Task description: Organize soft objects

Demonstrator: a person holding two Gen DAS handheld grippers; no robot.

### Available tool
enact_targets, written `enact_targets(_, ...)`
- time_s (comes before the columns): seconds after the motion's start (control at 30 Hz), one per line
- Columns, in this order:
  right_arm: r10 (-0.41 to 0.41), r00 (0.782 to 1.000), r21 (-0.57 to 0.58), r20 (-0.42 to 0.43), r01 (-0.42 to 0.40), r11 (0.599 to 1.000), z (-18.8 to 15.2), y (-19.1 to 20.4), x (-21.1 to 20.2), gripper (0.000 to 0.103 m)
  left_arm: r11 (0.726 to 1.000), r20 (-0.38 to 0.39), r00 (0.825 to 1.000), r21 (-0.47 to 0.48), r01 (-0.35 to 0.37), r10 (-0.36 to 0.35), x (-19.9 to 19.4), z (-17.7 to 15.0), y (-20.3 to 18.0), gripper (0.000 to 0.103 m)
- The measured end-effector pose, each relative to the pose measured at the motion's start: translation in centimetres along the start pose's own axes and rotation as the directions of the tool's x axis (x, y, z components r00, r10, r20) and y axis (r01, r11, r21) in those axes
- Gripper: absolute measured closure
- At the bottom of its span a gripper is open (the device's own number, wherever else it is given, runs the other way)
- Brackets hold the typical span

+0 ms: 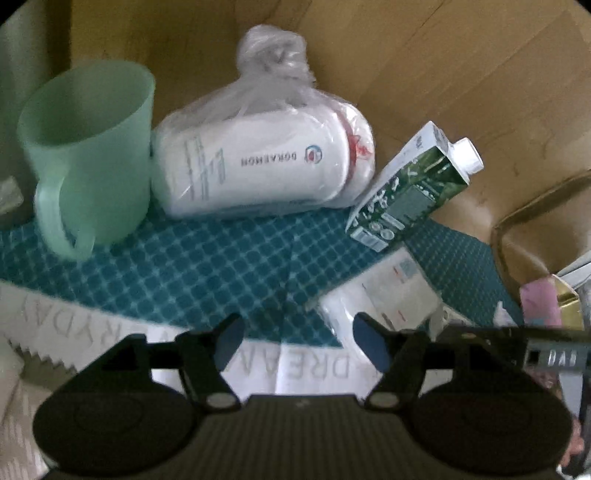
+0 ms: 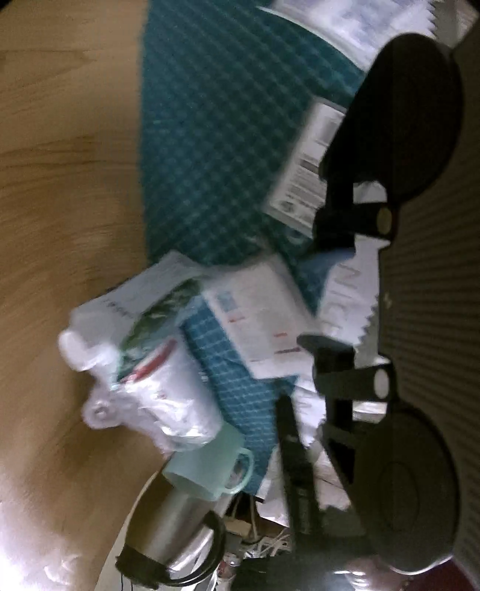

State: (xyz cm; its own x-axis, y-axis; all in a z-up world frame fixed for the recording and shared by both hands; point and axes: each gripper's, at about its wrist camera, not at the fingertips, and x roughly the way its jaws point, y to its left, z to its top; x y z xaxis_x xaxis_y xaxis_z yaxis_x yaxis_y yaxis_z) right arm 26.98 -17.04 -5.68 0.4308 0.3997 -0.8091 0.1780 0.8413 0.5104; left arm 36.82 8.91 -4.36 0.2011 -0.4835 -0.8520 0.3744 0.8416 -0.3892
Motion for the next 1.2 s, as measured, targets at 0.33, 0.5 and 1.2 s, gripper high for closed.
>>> enact_targets(0.33,0.019,0.997,0.125,-0.070,-0.010,0.992,2.6,-1.3,5.4,0.048,0.980,-0.035,0.990,-0.154,0.127,-0.134,2.4,-0.3,0.1,0.047)
enact_targets(0.5,0.033,0.997,0.114,-0.072,-0.024,0.993,1.4,0.2,5.2,0.057,0.983,-0.017,0.992,-0.137,0.124,-0.128,2.8,-0.7,-0.5,0.061)
enact_targets(1.2,0.056,0.964,0.076,0.261,-0.078,0.994,-5.4,-0.6,-10.4,0.057,0.976,0.142,0.970,0.122,0.182,-0.198,-8.2,-4.3,-11.3,0.061)
